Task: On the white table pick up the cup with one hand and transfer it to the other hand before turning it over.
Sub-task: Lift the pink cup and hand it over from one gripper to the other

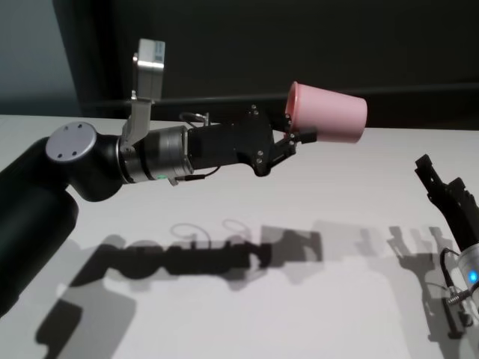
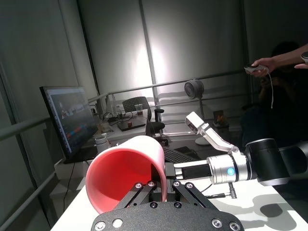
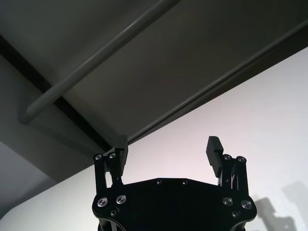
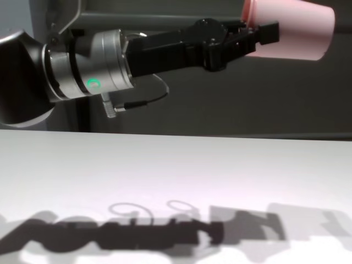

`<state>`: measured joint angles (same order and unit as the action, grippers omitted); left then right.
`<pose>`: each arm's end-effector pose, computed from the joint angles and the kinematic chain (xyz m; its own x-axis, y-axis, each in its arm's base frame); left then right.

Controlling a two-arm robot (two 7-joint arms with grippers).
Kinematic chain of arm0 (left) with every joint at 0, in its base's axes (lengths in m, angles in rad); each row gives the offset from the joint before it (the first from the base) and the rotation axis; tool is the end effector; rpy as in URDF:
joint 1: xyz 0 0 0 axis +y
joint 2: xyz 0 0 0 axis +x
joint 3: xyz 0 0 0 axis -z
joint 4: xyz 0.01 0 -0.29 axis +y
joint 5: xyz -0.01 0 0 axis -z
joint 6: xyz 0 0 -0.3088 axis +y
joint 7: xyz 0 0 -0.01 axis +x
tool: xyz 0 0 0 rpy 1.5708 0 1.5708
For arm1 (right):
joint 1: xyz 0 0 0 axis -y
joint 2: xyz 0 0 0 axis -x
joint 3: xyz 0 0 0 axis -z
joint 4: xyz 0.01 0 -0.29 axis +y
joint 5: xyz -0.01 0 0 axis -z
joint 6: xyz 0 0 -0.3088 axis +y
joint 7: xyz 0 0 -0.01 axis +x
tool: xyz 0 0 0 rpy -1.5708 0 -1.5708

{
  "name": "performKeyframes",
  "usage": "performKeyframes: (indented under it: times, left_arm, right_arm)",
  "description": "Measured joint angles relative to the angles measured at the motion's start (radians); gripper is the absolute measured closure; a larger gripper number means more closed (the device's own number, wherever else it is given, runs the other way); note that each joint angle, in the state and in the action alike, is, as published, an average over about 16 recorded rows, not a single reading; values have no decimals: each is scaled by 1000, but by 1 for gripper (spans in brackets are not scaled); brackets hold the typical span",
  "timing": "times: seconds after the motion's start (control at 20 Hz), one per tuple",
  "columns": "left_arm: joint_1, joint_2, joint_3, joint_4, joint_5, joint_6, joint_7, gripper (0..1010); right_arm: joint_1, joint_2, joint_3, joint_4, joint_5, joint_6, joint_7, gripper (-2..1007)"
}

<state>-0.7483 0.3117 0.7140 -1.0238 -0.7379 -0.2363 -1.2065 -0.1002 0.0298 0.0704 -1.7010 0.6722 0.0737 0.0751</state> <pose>0.4920 -0.0301 -0.2199 0.9892 0.0024 0.1467 0.0176 0.9907 -0.1350 0.2992 -0.0303 -0.2897 0.0412 -0.8036 -0.5937 0.9991 0.0382 0.0175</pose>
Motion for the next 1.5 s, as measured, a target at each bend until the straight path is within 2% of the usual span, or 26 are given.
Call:
performKeyframes:
  times: [0.3, 0.85, 1.5]
  left_arm:
    - [0, 0, 0, 0, 0, 0, 0, 956]
    - [0, 0, 0, 0, 0, 0, 0, 956]
    - [0, 0, 0, 0, 0, 0, 0, 956]
  right_arm:
    - [10, -7, 17, -2, 121, 53, 36, 3]
    - [26, -18, 36, 3, 310, 130, 98, 3]
    - [38, -59, 59, 1, 533, 195, 154, 3]
